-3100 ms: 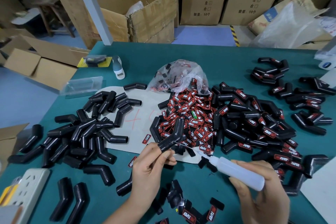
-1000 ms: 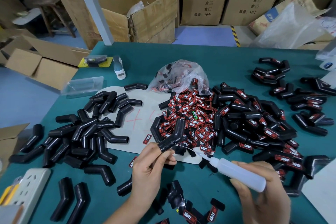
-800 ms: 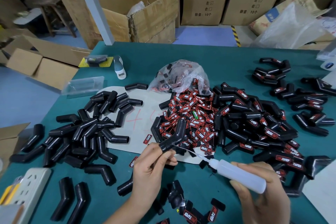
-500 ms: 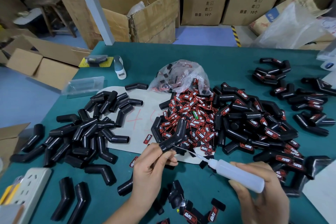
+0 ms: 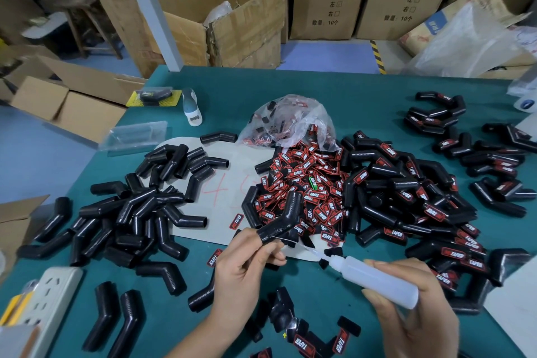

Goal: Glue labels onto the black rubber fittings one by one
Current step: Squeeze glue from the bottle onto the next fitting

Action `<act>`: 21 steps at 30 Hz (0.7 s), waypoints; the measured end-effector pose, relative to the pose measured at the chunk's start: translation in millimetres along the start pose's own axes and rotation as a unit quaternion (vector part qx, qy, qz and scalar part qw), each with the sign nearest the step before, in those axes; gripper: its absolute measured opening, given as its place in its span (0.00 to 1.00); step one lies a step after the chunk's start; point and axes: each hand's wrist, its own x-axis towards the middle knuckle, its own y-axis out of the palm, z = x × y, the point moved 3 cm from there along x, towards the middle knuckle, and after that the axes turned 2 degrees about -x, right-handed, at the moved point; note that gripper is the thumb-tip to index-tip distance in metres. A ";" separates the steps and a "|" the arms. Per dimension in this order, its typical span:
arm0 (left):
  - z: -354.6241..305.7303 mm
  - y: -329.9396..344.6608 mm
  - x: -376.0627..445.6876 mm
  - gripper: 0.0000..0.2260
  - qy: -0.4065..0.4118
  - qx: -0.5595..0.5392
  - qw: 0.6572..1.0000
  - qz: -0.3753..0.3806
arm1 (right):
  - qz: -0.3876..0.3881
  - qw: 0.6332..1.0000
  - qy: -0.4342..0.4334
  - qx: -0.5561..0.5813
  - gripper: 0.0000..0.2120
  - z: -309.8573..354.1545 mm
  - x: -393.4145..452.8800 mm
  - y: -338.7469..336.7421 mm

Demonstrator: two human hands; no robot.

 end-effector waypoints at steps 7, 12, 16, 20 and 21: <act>-1.3 0.6 0.8 0.13 0.001 0.006 1.000 0.000 | 0.004 1.000 0.003 -0.008 0.15 2.4 1.2 0.0; 1.7 0.2 -0.1 0.10 -0.003 0.010 1.000 0.004 | 0.000 1.000 0.003 -0.009 0.15 2.2 1.2 -0.3; 1.2 0.4 -0.1 0.11 0.005 0.005 1.000 0.007 | 0.005 1.000 -0.001 -0.011 0.14 2.6 0.3 -0.2; 2.9 0.4 -0.5 0.09 0.016 0.010 1.000 0.011 | -0.003 1.000 -0.005 -0.025 0.14 3.4 1.4 -1.3; 3.2 0.2 -0.5 0.09 0.020 0.011 1.000 0.011 | -0.006 1.000 -0.006 -0.026 0.14 3.8 2.2 -1.5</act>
